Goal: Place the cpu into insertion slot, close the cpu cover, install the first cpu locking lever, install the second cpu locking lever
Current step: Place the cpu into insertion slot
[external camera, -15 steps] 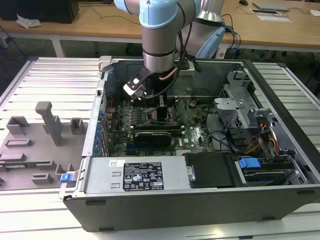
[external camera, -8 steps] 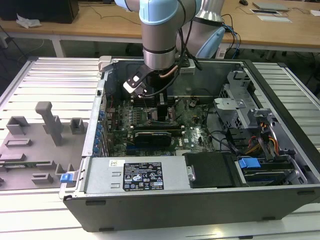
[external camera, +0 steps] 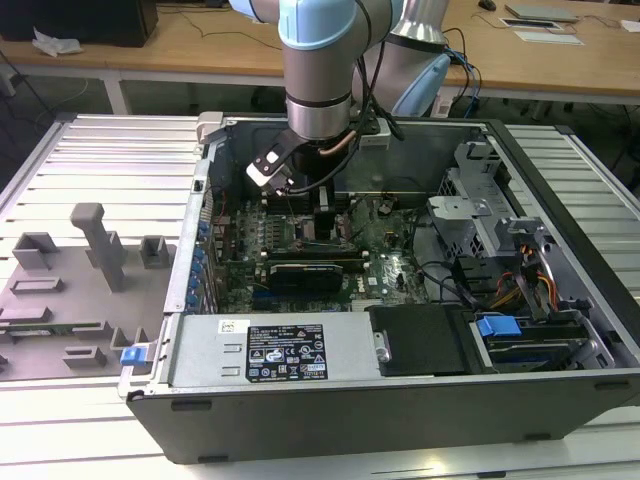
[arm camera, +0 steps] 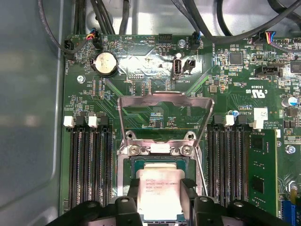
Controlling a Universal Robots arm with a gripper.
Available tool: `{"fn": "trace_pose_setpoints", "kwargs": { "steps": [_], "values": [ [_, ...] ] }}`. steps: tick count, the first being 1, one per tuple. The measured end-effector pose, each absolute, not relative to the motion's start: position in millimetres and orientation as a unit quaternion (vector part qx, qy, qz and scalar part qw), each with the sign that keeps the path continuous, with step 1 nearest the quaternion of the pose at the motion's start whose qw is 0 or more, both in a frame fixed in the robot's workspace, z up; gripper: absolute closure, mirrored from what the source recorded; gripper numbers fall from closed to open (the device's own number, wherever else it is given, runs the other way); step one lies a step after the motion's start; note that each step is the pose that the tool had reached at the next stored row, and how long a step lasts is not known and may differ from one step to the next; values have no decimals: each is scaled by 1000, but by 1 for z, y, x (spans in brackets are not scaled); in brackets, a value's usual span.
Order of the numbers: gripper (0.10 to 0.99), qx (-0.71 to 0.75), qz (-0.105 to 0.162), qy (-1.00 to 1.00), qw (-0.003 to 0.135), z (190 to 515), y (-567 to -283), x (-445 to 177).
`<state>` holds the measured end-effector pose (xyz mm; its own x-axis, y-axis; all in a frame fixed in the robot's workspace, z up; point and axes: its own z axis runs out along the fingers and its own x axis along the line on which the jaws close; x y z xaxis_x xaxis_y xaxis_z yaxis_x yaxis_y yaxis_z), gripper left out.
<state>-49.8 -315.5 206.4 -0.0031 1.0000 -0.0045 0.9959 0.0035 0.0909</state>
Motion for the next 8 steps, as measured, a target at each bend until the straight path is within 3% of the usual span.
{"fn": "trace_pose_setpoints", "kwargs": {
  "steps": [1,6,8],
  "values": [
    [635,705,31,708,34,206,-315,-50],
    [945,705,31,708,34,206,-315,-50],
    [980,705,31,708,34,206,-315,-50]
  ]
}}
